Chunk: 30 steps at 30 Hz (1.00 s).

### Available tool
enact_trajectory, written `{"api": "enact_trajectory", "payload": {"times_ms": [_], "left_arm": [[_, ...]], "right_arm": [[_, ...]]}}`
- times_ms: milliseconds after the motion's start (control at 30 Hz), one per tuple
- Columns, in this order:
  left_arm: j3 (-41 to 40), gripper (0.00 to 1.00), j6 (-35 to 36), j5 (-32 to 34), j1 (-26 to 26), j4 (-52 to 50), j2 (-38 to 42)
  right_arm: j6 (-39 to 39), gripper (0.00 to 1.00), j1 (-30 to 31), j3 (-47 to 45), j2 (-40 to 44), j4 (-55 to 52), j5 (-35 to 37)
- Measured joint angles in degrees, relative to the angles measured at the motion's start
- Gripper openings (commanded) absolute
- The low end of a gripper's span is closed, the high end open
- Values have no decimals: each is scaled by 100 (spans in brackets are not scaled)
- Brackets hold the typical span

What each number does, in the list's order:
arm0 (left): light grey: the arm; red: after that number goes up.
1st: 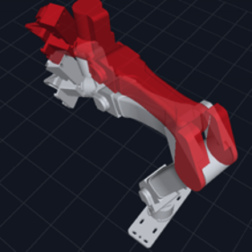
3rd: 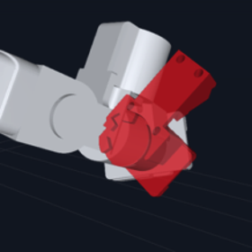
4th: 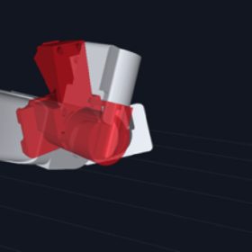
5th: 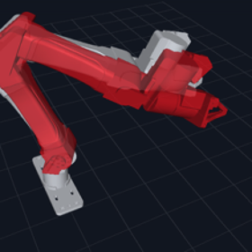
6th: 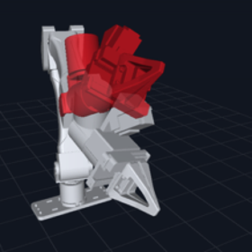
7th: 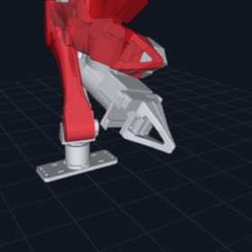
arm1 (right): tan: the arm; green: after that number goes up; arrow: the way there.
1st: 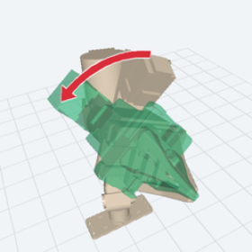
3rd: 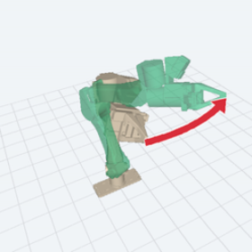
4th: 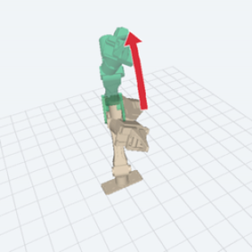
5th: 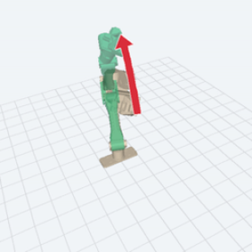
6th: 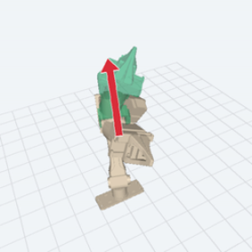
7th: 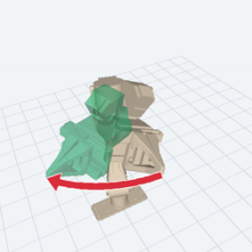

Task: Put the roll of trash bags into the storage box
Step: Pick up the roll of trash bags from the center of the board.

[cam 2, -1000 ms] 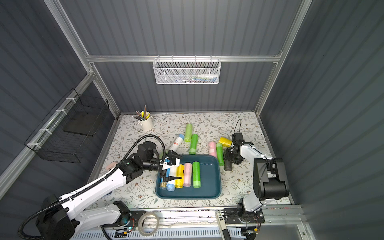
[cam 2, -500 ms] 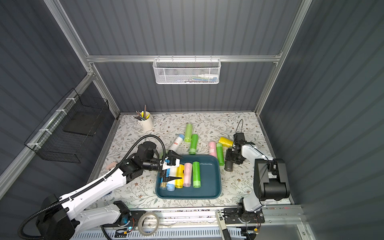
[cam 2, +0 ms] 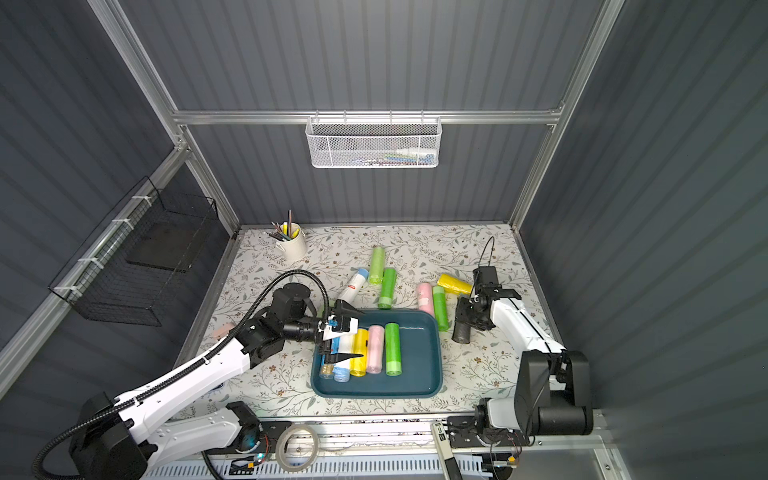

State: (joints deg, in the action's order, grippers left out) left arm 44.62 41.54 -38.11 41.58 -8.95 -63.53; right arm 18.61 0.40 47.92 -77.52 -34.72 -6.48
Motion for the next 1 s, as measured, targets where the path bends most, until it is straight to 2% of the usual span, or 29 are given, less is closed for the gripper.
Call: {"api": "enact_trajectory", "payload": {"times_ms": [133, 400, 667, 800, 1000], "left_arm": [[0, 100, 2, 0, 0, 2, 0], [0, 100, 72, 63, 0, -2, 11], [0, 100, 160, 103, 0, -31, 98], [0, 100, 179, 105, 0, -42, 107], [-11, 100, 203, 164, 0, -39, 122]], "right_arm": [[4, 44, 0, -70, 413, -55, -286], [92, 45, 13, -251, 1532, -107, -1294], [282, 45, 247, -271, 2149, -358, -1720], [391, 45, 557, -269, 2249, -450, -1753], [664, 45, 1364, -247, 2269, -474, -1735]]}}
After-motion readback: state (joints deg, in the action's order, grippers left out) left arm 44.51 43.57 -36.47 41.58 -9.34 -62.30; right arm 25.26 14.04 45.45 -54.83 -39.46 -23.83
